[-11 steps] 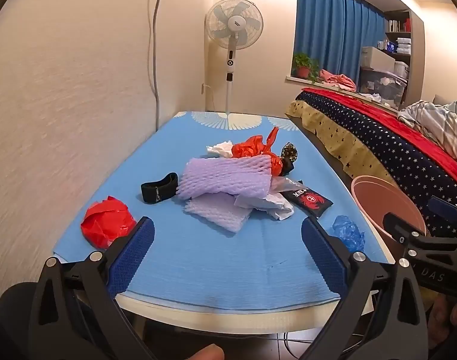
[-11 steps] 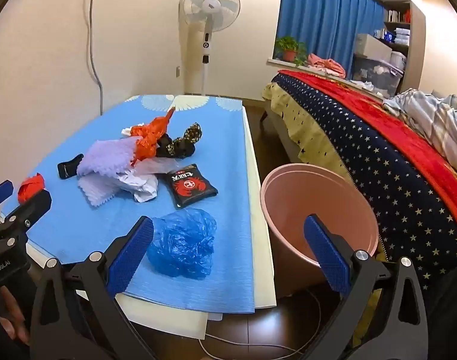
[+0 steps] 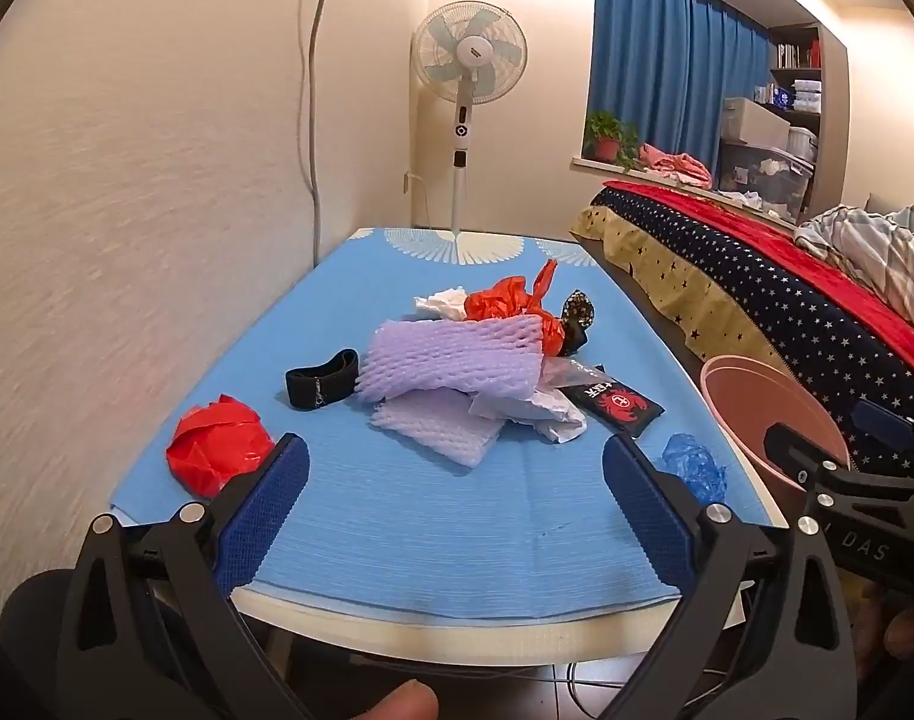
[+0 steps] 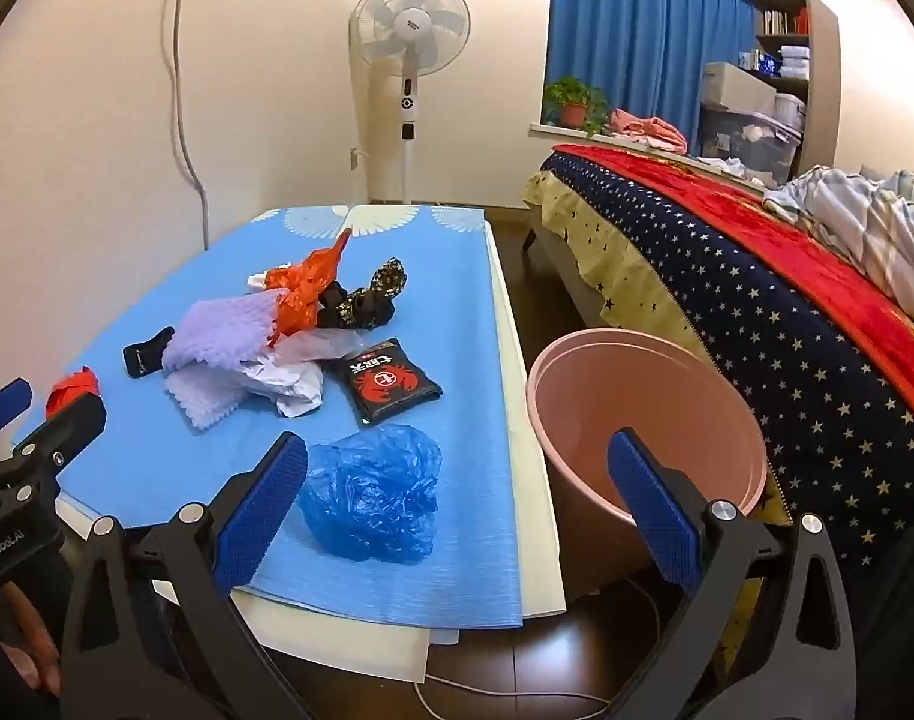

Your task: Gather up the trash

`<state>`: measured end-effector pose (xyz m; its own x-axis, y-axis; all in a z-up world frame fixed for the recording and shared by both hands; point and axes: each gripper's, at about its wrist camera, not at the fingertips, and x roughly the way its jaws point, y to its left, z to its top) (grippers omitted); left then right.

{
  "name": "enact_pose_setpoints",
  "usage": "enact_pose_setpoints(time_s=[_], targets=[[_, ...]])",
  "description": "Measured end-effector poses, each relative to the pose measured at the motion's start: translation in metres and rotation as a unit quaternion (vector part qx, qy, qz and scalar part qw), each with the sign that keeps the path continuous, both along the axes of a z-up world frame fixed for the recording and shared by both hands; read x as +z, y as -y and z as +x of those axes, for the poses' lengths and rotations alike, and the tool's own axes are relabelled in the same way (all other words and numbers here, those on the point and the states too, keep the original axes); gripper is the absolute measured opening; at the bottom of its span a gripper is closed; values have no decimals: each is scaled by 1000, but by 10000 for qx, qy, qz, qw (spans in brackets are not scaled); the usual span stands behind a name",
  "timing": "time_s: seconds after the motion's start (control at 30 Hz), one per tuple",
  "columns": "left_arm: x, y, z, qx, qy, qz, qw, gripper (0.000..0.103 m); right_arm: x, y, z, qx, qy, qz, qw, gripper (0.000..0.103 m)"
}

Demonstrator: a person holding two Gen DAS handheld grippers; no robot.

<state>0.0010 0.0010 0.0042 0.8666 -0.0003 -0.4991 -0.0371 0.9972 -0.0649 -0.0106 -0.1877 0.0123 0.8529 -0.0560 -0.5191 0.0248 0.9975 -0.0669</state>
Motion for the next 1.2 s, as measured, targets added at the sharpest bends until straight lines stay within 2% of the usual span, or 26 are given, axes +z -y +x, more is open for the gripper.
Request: enact_pose_setpoints(time_s=[0.27, 1.2], targets=[[-6, -10, 3, 77, -130, -71, 9999, 95, -3, 6, 5, 48, -253, 186, 9995, 98], [-11, -5, 4, 17, -147, -141, 9998, 95, -2, 6, 1, 28, -172, 73, 9998, 98]])
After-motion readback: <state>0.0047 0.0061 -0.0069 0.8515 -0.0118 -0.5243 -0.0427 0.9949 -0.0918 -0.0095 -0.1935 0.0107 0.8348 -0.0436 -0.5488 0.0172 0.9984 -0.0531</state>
